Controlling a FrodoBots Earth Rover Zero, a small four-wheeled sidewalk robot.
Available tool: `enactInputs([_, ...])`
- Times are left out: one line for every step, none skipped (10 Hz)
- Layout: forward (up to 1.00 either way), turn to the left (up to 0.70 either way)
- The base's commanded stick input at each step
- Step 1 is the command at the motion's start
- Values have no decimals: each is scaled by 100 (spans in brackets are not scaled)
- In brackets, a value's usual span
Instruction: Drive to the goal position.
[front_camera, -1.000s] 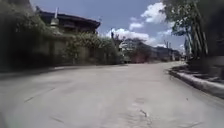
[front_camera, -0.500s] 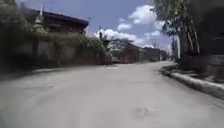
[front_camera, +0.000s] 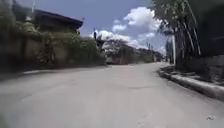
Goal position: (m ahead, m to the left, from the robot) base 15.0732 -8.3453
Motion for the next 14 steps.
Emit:
enactInputs([85,0])
enactInputs([85,0])
enactInputs([85,0])
enactInputs([85,0])
enactInputs([85,0])
enactInputs([85,-17])
enactInputs([85,-32])
enactInputs([85,-34])
enactInputs([85,-34])
enactInputs([85,-34])
enactInputs([85,-34])
enactInputs([85,-34])
enactInputs([85,-34])
enactInputs([85,-34])
